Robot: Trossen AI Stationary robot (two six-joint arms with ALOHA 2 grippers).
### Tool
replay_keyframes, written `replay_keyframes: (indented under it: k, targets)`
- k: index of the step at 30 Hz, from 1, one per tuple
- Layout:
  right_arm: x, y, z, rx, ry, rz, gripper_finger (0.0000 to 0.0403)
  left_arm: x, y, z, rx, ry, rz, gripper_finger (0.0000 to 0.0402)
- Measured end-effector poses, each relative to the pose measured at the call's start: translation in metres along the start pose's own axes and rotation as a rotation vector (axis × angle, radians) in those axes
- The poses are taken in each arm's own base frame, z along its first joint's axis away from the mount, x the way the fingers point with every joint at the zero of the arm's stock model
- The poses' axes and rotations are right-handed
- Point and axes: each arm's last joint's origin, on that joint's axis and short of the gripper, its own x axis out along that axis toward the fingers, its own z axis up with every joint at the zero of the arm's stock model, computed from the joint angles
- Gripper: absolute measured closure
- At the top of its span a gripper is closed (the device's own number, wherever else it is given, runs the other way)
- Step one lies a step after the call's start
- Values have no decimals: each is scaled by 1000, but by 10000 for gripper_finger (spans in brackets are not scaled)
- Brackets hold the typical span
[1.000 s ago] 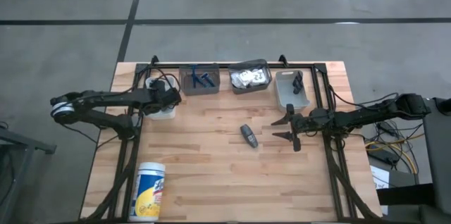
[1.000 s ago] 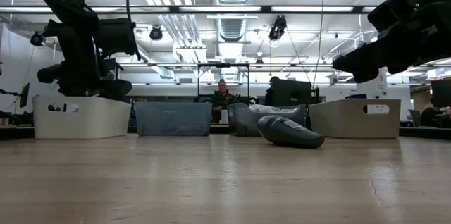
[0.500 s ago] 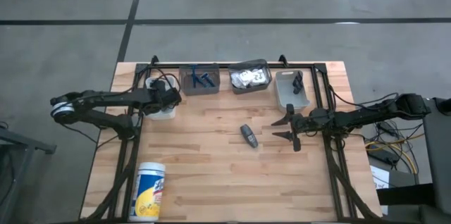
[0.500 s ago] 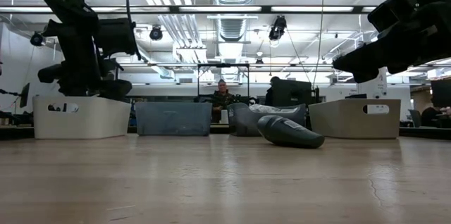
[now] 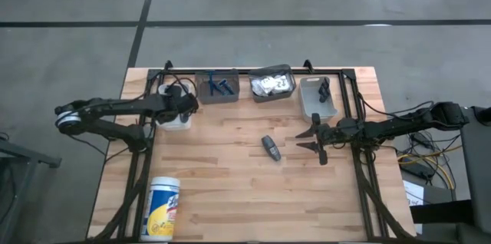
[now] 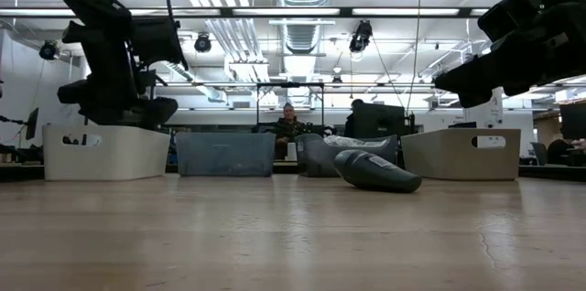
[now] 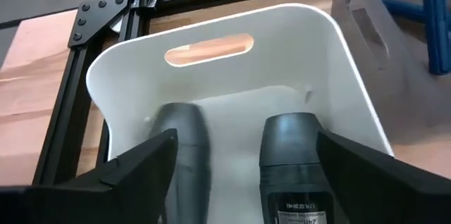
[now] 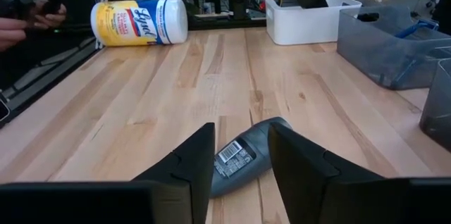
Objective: Pick & Place Travel size toiletries
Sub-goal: Put the black deodorant into the white bin
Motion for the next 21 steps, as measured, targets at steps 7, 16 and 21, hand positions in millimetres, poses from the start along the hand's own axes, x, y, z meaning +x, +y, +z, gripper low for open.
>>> replay_keyframes:
  k: [7,16,21]
  targets:
    - [0,0,0,0,0,0,297,-11,-8,16,-37,-21,-35,49]
    - [0,0,0,-4,0,0,330,-43,-26,33,-50,-58,-158,48]
    - [0,0,0,0,0,0,346,-63,-41,33,-49,-70,-252,48]
